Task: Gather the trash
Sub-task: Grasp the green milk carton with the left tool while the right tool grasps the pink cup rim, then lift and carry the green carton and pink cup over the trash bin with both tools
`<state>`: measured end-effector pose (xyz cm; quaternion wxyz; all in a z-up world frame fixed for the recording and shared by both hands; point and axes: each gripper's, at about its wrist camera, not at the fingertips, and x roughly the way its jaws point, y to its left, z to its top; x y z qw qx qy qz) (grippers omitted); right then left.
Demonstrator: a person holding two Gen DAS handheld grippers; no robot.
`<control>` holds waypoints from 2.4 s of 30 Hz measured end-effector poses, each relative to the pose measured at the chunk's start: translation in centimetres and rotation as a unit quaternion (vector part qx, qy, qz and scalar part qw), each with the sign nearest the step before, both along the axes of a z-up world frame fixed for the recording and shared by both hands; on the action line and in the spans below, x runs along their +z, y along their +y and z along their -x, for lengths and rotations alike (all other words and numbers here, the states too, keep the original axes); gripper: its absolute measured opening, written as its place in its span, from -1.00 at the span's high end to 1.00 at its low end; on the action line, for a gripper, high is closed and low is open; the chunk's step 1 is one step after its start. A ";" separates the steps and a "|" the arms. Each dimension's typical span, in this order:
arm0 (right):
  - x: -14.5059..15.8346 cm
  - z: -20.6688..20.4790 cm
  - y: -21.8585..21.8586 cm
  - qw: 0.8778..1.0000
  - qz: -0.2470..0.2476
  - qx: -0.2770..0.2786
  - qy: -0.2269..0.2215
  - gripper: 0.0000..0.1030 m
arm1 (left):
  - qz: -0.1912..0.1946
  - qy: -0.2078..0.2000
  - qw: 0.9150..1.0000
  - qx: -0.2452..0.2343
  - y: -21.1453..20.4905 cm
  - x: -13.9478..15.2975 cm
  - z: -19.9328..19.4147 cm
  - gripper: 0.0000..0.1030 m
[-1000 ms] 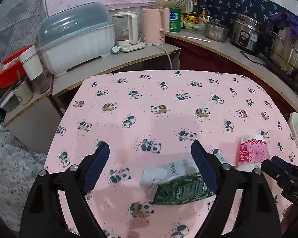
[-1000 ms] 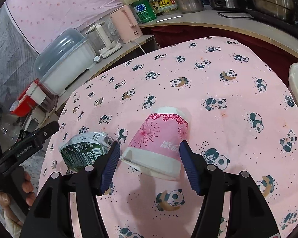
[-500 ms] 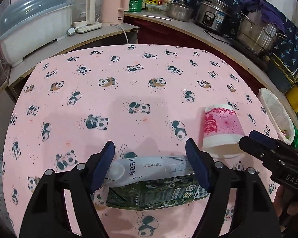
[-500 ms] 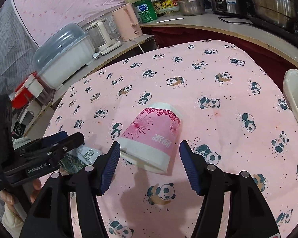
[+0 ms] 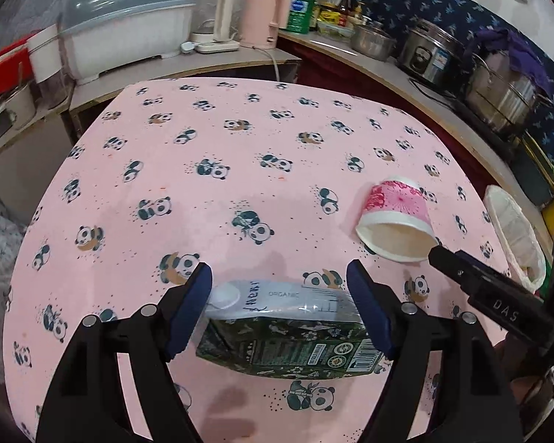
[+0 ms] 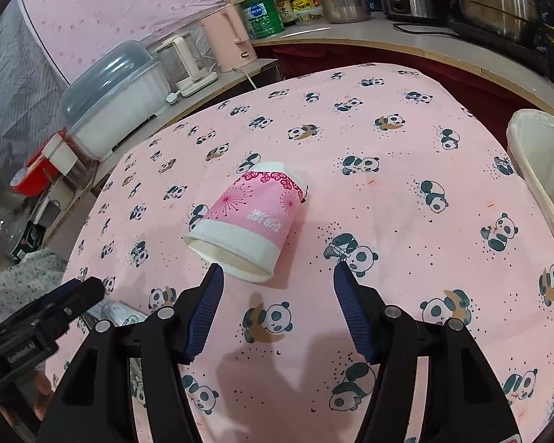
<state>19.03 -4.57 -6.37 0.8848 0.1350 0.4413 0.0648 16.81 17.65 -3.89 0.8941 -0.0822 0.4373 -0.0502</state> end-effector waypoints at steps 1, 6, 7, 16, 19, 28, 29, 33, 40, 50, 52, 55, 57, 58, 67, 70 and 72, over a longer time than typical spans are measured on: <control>-0.1 -0.2 0.2 1.000 0.004 0.001 0.000 -0.17 | 0.001 -0.001 1.000 0.014 0.4 0.3 0.2 -0.41; -0.8 -1.5 1.2 1.000 0.028 0.012 -0.002 -0.10 | 0.010 0.007 0.997 0.075 1.8 0.8 1.5 -0.51; -0.8 -1.8 1.3 0.999 0.030 0.012 -0.004 -0.05 | 0.014 0.011 0.996 0.087 1.9 0.8 1.7 -0.51; -1.1 -2.8 2.4 0.999 0.000 0.046 0.001 0.87 | 0.072 0.050 0.985 0.147 1.1 -0.7 3.5 -0.51; -0.1 -1.4 4.0 0.997 0.003 0.080 -0.012 0.87 | 0.088 0.056 0.983 0.154 0.9 -1.0 3.4 -0.51; -0.6 3.1 5.3 0.993 0.000 0.116 -0.006 0.88 | 0.087 0.076 0.983 0.146 -0.3 -1.8 3.5 -0.51; -0.6 3.7 5.2 0.993 0.000 0.116 -0.004 0.88 | 0.084 0.078 0.983 0.145 -0.4 -1.9 3.8 -0.51; -0.6 5.5 4.5 0.994 -0.009 0.113 0.002 0.88 | 0.076 0.087 0.985 0.129 -1.4 -2.4 4.9 -0.51; -0.1 6.6 1.3 0.998 0.000 0.058 -0.008 0.91 | 0.047 0.094 0.988 0.115 -2.7 -3.5 5.7 -0.51; 1.0 7.0 -2.4 1.000 -0.013 0.010 -0.026 0.93 | -0.006 0.062 0.993 0.098 -3.7 -2.9 5.8 0.06; 1.2 7.2 -2.4 0.999 -0.013 0.007 -0.030 0.93 | -0.006 0.056 0.994 0.088 -4.1 -2.4 5.7 0.14; 1.6 7.4 -2.7 0.999 -0.009 0.002 -0.038 0.93 | -0.001 0.048 0.996 0.079 -4.6 -1.9 5.7 0.27; 1.8 7.6 -3.1 0.999 -0.011 -0.002 -0.041 0.93 | -0.002 0.042 0.997 0.071 -5.1 -1.5 5.7 0.36; 1.9 7.7 -3.3 0.999 -0.011 -0.005 -0.043 0.93 | 0.001 0.043 0.997 0.067 -5.4 -1.4 5.6 0.47; 3.1 8.7 -6.5 0.998 -0.019 -0.034 -0.056 0.93 | 0.027 0.045 0.998 0.022 -9.1 -0.9 4.9 0.52; 3.6 9.1 -7.7 0.997 -0.020 -0.044 -0.062 0.93 | 0.032 0.041 0.999 0.006 -10.4 -0.4 5.0 0.55; 3.9 9.3 -8.5 0.996 -0.021 -0.053 -0.066 0.93 | 0.033 0.039 0.999 -0.004 -11.3 -0.2 5.0 0.55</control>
